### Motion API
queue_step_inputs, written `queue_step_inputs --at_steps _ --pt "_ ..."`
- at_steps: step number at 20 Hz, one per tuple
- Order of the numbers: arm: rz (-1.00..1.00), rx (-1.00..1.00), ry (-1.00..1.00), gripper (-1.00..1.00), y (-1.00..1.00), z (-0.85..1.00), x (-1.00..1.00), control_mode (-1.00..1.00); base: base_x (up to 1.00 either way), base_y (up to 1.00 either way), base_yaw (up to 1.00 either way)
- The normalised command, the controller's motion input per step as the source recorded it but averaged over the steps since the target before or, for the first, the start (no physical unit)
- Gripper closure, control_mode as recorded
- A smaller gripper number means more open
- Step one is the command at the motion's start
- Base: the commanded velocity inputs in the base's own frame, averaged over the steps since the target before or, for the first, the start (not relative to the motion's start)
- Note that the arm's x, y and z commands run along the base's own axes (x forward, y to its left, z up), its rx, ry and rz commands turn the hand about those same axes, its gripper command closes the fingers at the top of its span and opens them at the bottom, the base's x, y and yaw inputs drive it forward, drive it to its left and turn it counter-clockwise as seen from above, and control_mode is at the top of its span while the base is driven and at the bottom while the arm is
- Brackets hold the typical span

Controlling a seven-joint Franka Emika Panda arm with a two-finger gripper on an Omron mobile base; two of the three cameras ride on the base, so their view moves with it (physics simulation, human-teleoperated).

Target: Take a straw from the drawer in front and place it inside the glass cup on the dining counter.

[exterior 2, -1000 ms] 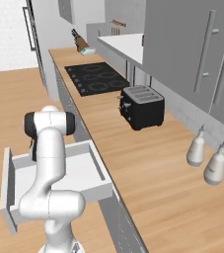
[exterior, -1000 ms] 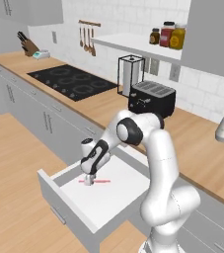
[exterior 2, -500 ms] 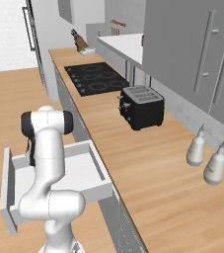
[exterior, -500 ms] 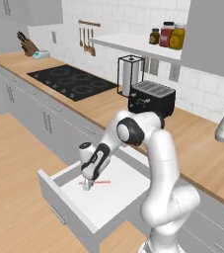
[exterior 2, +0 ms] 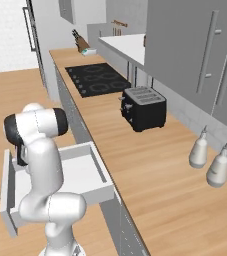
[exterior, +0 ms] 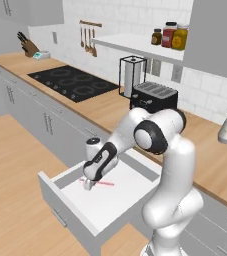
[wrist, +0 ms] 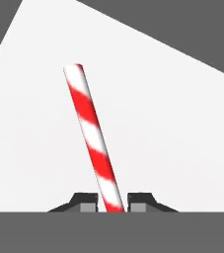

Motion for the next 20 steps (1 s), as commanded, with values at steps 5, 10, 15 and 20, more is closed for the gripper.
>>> queue_step_inputs --at_steps 5,10,15,20 --pt "-0.22 0.19 0.00 1.00 -0.14 1.00 0.00 -1.00 0.00 0.00 0.00" --pt "-0.32 0.04 0.00 1.00 -0.09 1.00 0.00 -1.00 0.00 0.00 0.00" --pt "-0.38 0.00 0.00 1.00 -0.16 1.00 0.00 -1.00 0.00 0.00 0.00" --pt "-0.34 0.00 0.02 1.00 -0.24 1.00 0.00 -1.00 0.00 0.00 0.00"
